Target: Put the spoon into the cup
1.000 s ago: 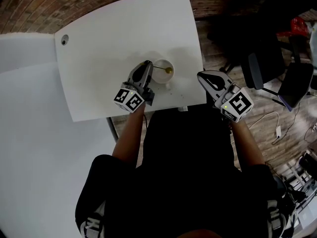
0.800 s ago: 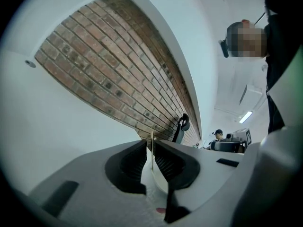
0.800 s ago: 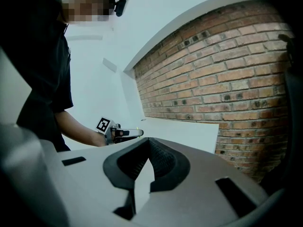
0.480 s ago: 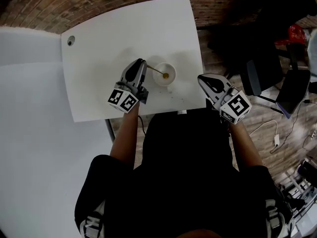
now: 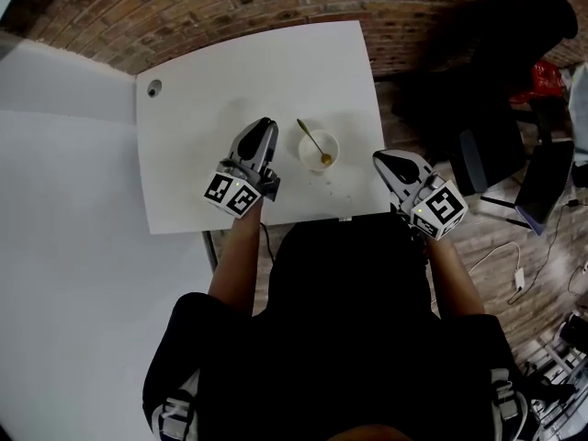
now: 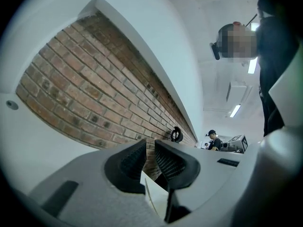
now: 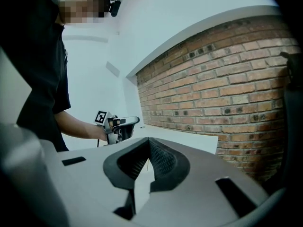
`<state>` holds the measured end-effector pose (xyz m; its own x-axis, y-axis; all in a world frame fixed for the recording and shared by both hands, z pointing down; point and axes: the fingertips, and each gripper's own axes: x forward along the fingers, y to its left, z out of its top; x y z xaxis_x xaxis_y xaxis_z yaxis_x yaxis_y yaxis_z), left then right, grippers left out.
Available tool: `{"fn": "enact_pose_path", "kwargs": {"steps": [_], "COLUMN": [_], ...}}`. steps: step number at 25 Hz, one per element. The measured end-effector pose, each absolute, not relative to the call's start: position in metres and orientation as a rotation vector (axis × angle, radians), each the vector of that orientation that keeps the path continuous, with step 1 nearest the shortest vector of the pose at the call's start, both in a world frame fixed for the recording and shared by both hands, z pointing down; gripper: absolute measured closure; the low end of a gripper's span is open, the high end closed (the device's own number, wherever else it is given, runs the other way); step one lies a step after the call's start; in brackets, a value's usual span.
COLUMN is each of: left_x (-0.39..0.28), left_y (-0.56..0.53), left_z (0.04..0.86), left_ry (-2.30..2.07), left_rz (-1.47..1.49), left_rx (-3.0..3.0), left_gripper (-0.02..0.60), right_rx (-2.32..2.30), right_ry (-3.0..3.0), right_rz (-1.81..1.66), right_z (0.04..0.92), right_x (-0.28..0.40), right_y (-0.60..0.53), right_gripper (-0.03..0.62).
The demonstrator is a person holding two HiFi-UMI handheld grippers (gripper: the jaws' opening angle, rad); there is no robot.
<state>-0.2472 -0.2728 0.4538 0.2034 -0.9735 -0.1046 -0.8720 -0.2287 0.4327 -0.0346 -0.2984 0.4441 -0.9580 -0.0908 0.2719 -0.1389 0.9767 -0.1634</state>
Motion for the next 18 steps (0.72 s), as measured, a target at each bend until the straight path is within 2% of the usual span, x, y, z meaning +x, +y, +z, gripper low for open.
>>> {"fn": "enact_pose_path", "kwargs": {"steps": [10, 18], "left_x": [-0.231, -0.174], "left_y": [-0.242, -0.22], "left_z": [0.343, 0.304], "left_ry": [-1.693, -1.417], "left_rz": [-0.505, -0.426], "left_rx": [2.5, 2.741], "left_gripper": [0.538, 0.565], "right_rx": [0.358, 0.291], "right_ry": [-3.048, -3.129], "right_rz": [0.107, -0.011], "right_z": [0.345, 0.303], "right_x": [-0.027, -0.009], "right_y": [-0.298, -0.258], "right_gripper": [0.588, 0.588]}}
